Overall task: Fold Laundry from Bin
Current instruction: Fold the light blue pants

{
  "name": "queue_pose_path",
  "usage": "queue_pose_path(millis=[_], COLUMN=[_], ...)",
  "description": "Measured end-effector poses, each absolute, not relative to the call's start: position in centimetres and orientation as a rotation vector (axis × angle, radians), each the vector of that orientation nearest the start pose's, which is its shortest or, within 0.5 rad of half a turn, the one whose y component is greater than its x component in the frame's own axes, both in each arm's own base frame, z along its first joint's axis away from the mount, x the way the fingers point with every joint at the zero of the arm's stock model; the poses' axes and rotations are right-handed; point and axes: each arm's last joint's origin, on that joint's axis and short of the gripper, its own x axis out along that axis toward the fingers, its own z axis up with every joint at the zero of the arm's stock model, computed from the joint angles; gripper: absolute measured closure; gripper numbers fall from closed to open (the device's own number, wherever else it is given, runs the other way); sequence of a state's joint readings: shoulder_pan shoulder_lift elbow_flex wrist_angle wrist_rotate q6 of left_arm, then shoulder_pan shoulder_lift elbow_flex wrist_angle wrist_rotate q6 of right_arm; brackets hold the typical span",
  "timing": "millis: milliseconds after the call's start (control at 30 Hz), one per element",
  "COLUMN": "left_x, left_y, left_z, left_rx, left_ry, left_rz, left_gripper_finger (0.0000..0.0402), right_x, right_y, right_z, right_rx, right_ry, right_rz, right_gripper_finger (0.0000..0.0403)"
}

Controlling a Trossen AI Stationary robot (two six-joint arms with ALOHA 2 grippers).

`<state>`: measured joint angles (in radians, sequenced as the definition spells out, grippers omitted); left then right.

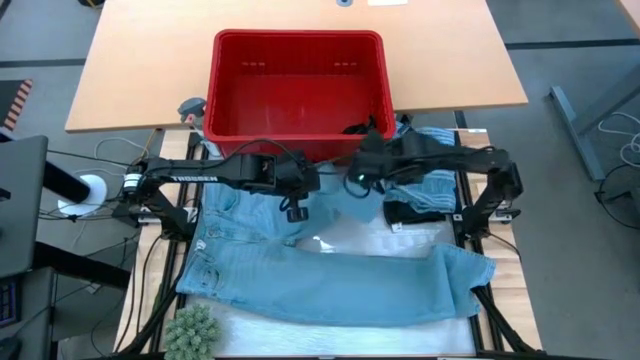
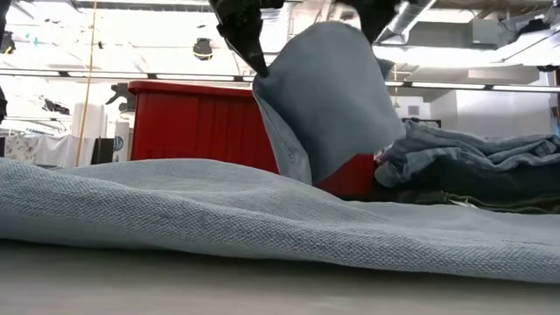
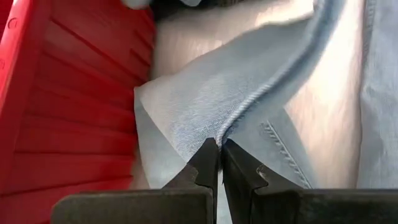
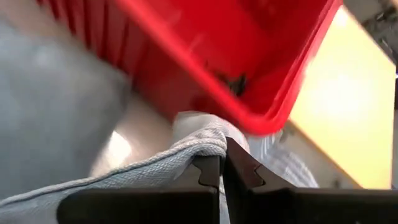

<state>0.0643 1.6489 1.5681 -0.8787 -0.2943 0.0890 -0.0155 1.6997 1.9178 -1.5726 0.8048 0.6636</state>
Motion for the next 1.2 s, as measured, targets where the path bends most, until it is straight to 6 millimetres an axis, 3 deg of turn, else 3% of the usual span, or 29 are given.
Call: queue_pose_path(millis=[200,333,533,767,933,1200], left_x=[34.9,35.6,36.5,36.7,37.1,38.3], left_y=[3.1,3.1,3.0,2.3,1.5,0.6], left_z=[33.2,33.7,34.7,34.8,33.8,32.7], left_rx=[0.165,0.128,0.035,0.017,0.013,0.002], left_ry=[0.898,0.804,0.66,0.644,0.689,0.688], left_rz=[0.303,0.324,0.294,0.263,0.232,0.216], left_gripper_finger=[0.0401,0.0401,0.0401,0.0401,0.0401,0.0401], right_x=[26.9,25.4,24.3,25.7,25.4,23.7], right_y=[-4.3,-5.8,-7.8,-9.4,-10.2,-13.6], right_z=[44.7,46.5,46.9,46.1,45.5,45.4], right_rx=[-0.027,-0.013,-0.001,-0.337,-0.277,-0.105], right_ry=[0.743,0.658,0.657,0.842,0.861,0.848], right_rz=[-1.181,-1.282,-1.366,-1.421,-1.446,-1.542], right_gripper_finger=[0.0377,0.0377,0.0378,0.0379,0.0379,0.0379])
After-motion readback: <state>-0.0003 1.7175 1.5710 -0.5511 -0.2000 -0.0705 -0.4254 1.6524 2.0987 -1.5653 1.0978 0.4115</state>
